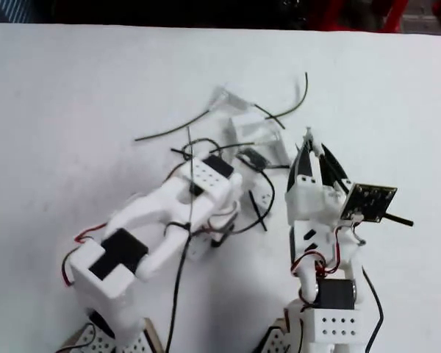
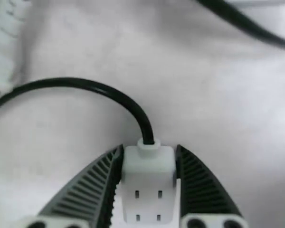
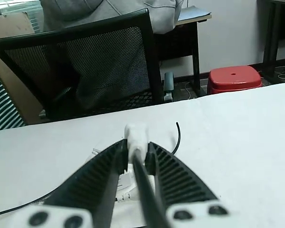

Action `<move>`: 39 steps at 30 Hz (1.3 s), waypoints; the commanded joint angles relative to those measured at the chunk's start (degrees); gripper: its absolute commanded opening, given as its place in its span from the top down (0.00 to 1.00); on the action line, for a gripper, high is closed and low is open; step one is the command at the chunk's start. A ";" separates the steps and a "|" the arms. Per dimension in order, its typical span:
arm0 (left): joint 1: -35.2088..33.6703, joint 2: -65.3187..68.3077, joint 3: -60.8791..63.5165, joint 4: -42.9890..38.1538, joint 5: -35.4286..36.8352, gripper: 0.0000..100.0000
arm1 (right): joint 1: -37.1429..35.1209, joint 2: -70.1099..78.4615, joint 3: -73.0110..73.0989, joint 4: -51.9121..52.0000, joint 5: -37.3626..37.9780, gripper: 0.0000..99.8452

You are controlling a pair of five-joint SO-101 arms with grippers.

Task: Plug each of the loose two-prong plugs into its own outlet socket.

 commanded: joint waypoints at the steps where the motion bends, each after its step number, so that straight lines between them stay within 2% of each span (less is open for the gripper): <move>1: -6.29 -0.48 -4.84 0.26 -10.55 0.98 | 0.22 -0.48 -3.08 -1.36 -0.09 0.98; 6: -12.62 -0.13 -8.44 -2.73 -22.95 0.97 | 0.22 -0.48 -3.08 -1.36 -0.09 0.98; 9: -13.05 -0.22 -8.88 -3.43 -26.46 0.96 | 0.22 -0.48 -3.08 -1.36 -0.09 0.98; 13: -12.70 -0.48 -8.35 -3.25 -23.74 0.86 | 0.22 -0.40 -3.08 -1.36 -0.09 0.98; 16: -12.70 -0.48 -8.35 -2.90 -21.63 0.85 | 0.13 -0.40 -3.08 -1.36 -0.09 0.98; 23: -12.70 -2.77 -8.26 0.18 -21.54 0.86 | 0.13 -0.40 -2.99 -1.36 0.00 0.98; 30: -12.70 -15.08 -8.26 0.26 -21.54 0.95 | 0.13 -0.40 -2.99 -1.36 0.00 0.98; 39: -13.14 -19.03 -9.23 2.20 -21.63 0.96 | 0.13 -0.40 -2.99 -1.27 0.00 0.98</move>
